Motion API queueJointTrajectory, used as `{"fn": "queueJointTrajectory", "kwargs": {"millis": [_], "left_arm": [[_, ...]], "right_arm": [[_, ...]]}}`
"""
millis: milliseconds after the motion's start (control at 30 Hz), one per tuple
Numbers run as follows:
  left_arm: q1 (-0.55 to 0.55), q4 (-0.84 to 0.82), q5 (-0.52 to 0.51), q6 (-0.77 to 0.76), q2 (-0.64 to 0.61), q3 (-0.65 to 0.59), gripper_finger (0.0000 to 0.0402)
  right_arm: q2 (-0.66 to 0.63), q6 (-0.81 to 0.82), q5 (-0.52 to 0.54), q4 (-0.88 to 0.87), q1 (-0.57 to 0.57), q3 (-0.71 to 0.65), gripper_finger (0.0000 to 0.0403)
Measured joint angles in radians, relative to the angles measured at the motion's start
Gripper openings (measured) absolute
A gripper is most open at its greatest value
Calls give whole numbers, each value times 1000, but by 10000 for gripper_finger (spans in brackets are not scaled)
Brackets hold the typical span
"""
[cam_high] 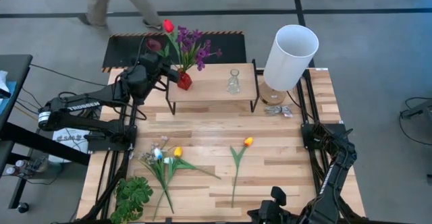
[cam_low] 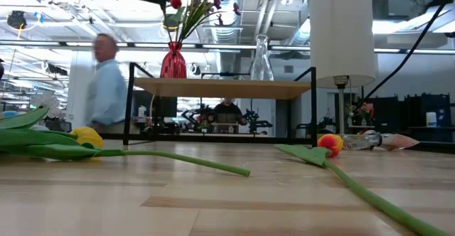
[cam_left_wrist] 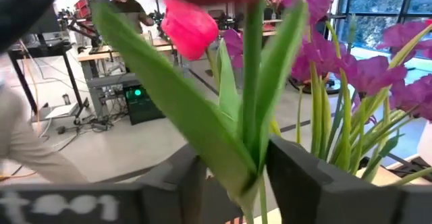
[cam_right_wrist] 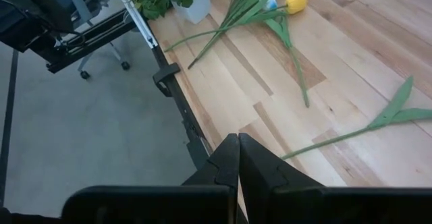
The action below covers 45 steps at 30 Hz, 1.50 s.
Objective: Pick and place flowers into a vace then onto a shelf
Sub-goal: Put the dark red flower into the red vase on the shelf, then put the right yellow flower into the red vase on the shelf
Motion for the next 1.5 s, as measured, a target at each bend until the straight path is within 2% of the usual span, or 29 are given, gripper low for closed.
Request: {"fn": "queueJointTrajectory", "kwargs": {"millis": [167, 333, 500, 700, 1100, 1300, 1500], "left_arm": [[0, -18, -30, -36, -1, 0, 177], [0, -170, -20, -184, -36, 2, 195], [0, -323, 67, -322, -76, 2, 199], [0, -336, 135, -356, -136, 2, 199], [0, -194, 122, -182, -212, 1, 201], [0, -34, -27, -88, -213, 1, 211], [0, 121, -92, 105, -213, 1, 210]], "right_arm": [[0, 1, 0, 0, 0, 0, 1], [0, 2, -28, 13, 2, 0, 1], [0, 2, -72, 14, 3, 0, 1], [0, 1, -81, -2, 2, 0, 1], [0, 1, -82, -7, 2, 0, 1], [0, 1, -82, -5, 2, 0, 1], [0, 2, -82, -4, 2, 0, 1]]}}
